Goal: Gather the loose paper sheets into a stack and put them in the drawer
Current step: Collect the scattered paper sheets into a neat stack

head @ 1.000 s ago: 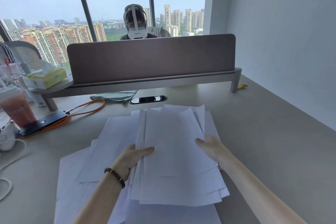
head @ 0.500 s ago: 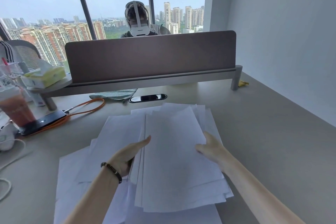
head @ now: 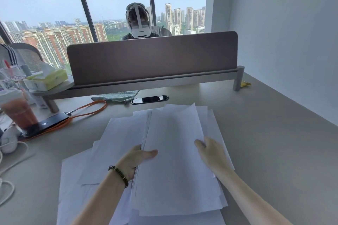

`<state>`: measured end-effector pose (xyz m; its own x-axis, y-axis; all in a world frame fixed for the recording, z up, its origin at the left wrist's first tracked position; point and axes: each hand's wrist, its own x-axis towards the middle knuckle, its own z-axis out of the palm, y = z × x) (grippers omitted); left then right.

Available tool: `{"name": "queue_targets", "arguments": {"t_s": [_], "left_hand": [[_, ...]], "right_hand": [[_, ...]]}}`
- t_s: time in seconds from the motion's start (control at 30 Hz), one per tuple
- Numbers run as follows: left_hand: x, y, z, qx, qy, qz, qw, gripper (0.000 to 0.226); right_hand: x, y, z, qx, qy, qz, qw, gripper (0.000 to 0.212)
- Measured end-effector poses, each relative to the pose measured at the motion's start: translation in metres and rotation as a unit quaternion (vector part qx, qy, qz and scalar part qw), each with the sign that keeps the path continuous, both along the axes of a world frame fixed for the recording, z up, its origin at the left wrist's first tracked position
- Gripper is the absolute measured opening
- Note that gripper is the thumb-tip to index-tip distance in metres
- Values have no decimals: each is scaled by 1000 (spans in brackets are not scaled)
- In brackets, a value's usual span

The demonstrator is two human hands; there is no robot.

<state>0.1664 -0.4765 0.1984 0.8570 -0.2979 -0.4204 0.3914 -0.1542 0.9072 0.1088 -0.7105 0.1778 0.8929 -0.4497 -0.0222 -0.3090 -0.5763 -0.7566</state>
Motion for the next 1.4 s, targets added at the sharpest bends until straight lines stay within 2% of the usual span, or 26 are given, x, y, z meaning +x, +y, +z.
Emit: {"name": "queue_targets", "arguments": {"t_s": [0.13, 0.2, 0.27, 0.33, 0.4, 0.5, 0.6, 0.7, 0.8, 0.9, 1.0, 1.1, 1.17, 1.3, 1.4], "left_hand": [[-2, 1, 2, -43, -43, 16, 998, 19], [-3, 2, 6, -70, -63, 26, 995, 16], [-4, 2, 12, -96, -80, 35, 992, 15], [-5, 3, 17, -119, -106, 40, 986, 20], [-6, 3, 25, -131, -137, 41, 981, 26], [-10, 3, 41, -146, -197, 54, 968, 15], [-17, 3, 54, -176, -266, 53, 946, 22], [-23, 4, 60, -195, -308, 47, 930, 32], [-27, 6, 55, -187, -293, 32, 937, 16], [-30, 11, 48, -179, -272, 14, 945, 33], [-31, 14, 47, -186, -258, 18, 948, 49], [-32, 9, 48, -193, -252, 37, 948, 33], [-36, 3, 51, -190, -259, 45, 946, 18], [-37, 1, 55, -197, -274, 43, 940, 18], [-35, 7, 51, -202, -265, 33, 942, 30]], "right_hand": [[-2, -1, 1, -24, -11, -4, 1000, 27], [0, -6, 3, 0, -47, -9, 999, 21], [2, -11, 10, 99, -71, -3, 993, 29], [4, -14, 18, 255, -87, 28, 963, 31], [1, -13, 32, 317, -119, 62, 939, 25], [-5, -9, 58, 297, -198, 98, 929, 28], [-10, -5, 74, 250, -262, 113, 925, 25], [-15, -3, 80, 245, -289, 116, 918, 18], [-22, 1, 81, 252, -302, 116, 912, 26], [-27, 5, 77, 273, -302, 113, 907, 36], [-29, 4, 74, 296, -302, 131, 897, 33], [-28, 7, 72, 320, -295, 161, 886, 26], [-26, 11, 73, 291, -291, 177, 894, 25], [-24, 13, 75, 279, -297, 161, 899, 23], [-26, 13, 75, 311, -302, 146, 889, 20]]}}
